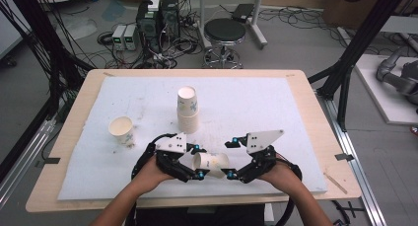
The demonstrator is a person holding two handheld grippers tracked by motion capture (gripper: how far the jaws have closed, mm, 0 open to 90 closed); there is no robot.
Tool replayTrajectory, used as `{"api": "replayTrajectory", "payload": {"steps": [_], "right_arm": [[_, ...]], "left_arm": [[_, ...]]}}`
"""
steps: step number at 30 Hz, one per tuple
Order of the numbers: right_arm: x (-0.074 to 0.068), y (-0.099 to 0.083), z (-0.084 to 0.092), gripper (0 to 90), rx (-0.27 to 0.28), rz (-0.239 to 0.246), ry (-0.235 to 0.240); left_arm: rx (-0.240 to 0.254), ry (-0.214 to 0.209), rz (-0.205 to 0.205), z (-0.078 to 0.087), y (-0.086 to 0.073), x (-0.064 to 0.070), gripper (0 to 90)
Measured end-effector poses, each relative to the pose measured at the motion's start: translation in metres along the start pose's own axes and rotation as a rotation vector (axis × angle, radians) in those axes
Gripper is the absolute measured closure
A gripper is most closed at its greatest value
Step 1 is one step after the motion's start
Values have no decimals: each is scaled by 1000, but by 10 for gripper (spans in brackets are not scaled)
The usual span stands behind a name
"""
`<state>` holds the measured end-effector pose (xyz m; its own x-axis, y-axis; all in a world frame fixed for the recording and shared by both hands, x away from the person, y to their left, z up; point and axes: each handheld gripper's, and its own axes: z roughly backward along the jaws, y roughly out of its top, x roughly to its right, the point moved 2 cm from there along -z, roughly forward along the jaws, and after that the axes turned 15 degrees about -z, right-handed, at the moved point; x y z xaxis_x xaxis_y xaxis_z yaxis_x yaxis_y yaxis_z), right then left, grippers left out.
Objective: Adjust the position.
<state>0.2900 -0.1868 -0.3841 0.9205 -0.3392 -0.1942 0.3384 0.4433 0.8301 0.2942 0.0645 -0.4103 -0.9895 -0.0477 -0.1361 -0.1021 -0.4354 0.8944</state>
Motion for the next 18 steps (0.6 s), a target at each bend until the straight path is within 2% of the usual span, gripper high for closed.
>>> {"api": "replayTrajectory", "payload": {"steps": [7, 18], "right_arm": [[0, -13, 3, 205, 71, -39, -34], [0, -38, -5, 205, 153, -91, 16]], "left_arm": [[33, 20, 15, 0, -5, 2, 345], [125, 32, 6, 6, -8, 4, 345]]}}
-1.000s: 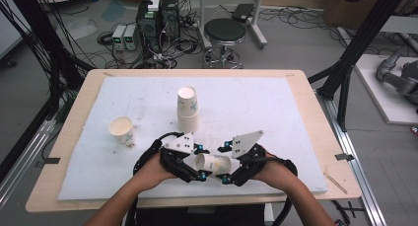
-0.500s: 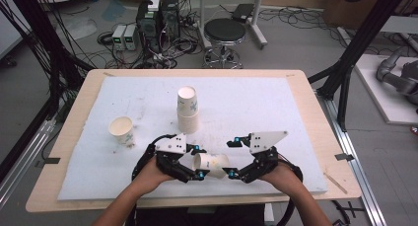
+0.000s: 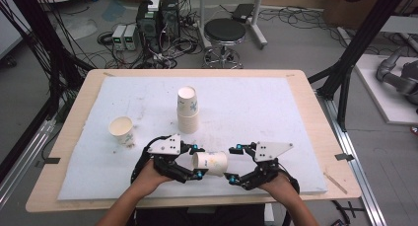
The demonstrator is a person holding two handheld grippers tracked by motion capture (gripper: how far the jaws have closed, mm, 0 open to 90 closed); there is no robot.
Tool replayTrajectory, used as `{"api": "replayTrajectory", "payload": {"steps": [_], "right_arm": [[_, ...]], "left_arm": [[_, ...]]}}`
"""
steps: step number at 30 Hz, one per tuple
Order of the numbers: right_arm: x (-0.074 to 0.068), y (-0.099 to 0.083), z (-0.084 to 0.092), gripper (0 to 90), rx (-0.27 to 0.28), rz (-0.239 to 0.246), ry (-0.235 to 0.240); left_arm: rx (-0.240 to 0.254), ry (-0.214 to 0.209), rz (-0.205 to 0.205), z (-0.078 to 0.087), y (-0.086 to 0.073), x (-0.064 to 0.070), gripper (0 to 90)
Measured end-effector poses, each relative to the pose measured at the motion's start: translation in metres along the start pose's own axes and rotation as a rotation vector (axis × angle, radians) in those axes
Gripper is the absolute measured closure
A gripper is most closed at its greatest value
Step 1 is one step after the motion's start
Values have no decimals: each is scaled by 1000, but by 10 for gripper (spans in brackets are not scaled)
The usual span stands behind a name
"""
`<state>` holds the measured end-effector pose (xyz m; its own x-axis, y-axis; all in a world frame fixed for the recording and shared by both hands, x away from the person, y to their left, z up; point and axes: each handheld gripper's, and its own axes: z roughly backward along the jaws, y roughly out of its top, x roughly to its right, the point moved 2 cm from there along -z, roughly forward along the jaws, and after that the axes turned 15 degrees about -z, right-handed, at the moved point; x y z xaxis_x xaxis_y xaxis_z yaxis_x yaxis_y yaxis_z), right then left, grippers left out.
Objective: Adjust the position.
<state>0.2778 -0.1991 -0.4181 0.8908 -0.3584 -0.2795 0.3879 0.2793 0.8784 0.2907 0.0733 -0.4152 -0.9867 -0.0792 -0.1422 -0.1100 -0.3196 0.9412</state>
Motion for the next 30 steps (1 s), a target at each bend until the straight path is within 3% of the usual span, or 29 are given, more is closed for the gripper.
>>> {"api": "replayTrajectory", "payload": {"steps": [12, 30], "right_arm": [[-1, -2, -2, 205, 21, -15, 59], [-3, -3, -9, 200, 6, -23, 106]], "left_arm": [[72, -15, -7, 8, 2, 1, 345], [115, -76, -25, 6, 9, 6, 353]]}}
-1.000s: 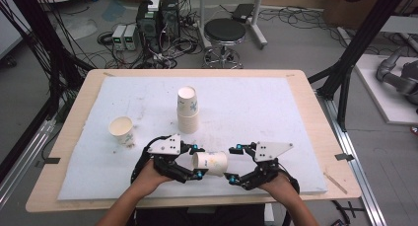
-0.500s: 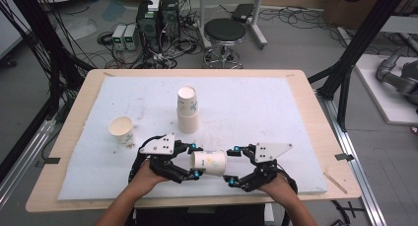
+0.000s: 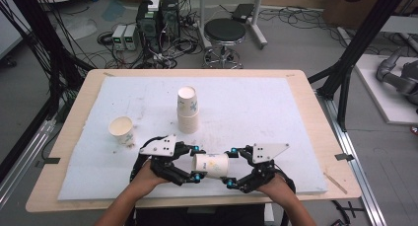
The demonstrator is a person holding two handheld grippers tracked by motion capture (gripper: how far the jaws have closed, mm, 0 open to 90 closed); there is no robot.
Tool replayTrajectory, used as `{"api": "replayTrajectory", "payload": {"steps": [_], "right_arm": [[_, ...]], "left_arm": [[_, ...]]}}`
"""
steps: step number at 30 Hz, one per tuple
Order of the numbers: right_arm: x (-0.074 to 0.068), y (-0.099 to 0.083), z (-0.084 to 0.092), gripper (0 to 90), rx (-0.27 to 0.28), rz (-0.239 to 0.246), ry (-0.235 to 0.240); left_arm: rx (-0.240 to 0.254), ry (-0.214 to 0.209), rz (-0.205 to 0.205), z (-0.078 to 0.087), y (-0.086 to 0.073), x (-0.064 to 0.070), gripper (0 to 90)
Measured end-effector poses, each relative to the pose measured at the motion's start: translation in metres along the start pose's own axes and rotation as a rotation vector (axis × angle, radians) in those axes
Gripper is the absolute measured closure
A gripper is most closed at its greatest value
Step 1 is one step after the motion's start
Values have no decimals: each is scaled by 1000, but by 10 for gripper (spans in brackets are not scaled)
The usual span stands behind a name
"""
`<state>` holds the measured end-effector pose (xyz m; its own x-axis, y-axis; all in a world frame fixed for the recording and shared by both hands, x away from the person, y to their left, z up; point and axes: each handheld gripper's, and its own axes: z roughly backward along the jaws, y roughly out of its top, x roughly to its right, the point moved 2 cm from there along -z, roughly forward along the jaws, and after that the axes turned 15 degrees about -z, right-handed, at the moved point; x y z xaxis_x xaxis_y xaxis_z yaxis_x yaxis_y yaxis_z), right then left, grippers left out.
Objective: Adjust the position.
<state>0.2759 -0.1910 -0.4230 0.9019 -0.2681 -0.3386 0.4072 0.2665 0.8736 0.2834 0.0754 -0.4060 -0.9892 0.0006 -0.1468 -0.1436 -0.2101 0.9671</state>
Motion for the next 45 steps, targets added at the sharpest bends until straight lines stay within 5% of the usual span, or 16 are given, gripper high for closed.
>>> {"api": "replayTrajectory", "payload": {"steps": [9, 20, 24, 28, 45], "right_arm": [[1, -1, 1, 210, 25, -6, 57], [2, -2, 2, 276, 27, 3, 71], [2, -1, 2, 275, 12, 0, 69], [1, 1, 3, 275, -21, -15, 58], [0, 26, 11, 274, -203, 50, -54]], "left_arm": [[30, -15, 5, -1, -1, 1, 355], [3, -14, -8, -2, -4, 2, 353], [-36, 11, -18, -3, -3, 5, 322], [-107, 40, -13, -7, -1, 6, 164], [-253, 60, -63, -8, 10, 2, 162]]}}
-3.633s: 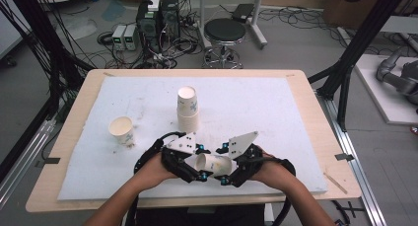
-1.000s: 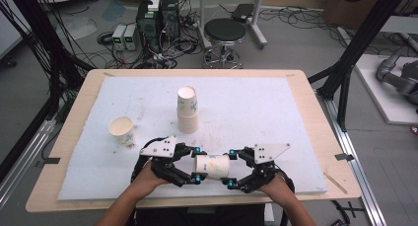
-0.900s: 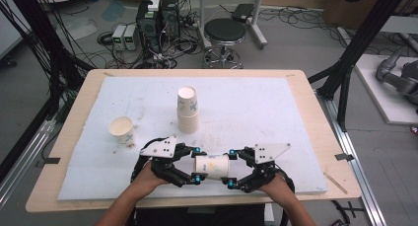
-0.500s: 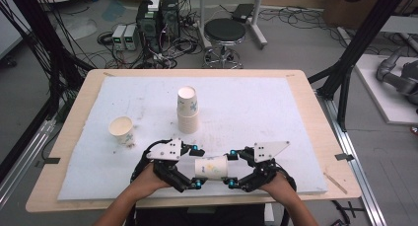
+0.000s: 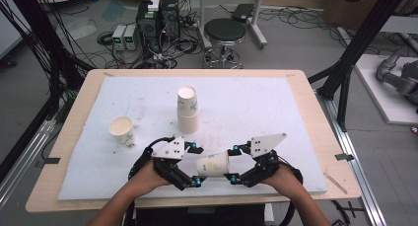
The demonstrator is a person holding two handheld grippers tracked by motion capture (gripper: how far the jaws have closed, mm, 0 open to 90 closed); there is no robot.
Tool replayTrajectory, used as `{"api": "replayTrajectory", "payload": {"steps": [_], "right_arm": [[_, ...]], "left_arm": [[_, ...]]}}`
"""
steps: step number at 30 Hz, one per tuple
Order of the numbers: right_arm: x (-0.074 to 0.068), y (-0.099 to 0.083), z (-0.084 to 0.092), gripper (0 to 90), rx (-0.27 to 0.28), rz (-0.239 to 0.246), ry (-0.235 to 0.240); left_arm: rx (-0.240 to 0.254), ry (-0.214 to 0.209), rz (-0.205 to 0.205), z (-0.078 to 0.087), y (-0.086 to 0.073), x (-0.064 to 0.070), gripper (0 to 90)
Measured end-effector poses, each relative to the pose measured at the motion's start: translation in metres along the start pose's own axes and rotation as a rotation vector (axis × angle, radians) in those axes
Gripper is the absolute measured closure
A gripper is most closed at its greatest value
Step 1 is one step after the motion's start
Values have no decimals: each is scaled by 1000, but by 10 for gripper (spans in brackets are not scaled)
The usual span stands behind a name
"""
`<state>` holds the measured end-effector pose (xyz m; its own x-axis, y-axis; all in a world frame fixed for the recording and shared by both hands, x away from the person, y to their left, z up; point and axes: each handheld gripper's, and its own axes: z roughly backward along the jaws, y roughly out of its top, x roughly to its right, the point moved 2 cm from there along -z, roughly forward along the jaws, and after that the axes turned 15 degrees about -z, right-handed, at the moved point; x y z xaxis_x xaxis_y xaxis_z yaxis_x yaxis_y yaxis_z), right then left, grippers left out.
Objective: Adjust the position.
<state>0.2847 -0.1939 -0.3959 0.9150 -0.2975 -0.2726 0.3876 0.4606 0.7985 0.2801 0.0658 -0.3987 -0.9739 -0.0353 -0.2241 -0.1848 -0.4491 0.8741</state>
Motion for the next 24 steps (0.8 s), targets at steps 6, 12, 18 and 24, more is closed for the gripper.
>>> {"api": "replayTrajectory", "payload": {"steps": [6, 12, 18, 24], "right_arm": [[-1, 10, -2, 274, -96, 41, -42], [-4, 21, -6, 274, -174, 77, -72], [-8, 31, -10, 274, -234, 115, -96], [-11, 38, -17, 274, -313, 145, -124]], "left_arm": [[-62, -9, -35, -4, 3, 0, 164], [-106, -8, -46, -9, 5, -1, 166], [-169, -13, -64, -15, 3, -1, 170], [-201, -18, -66, -19, 3, -1, 171]]}}
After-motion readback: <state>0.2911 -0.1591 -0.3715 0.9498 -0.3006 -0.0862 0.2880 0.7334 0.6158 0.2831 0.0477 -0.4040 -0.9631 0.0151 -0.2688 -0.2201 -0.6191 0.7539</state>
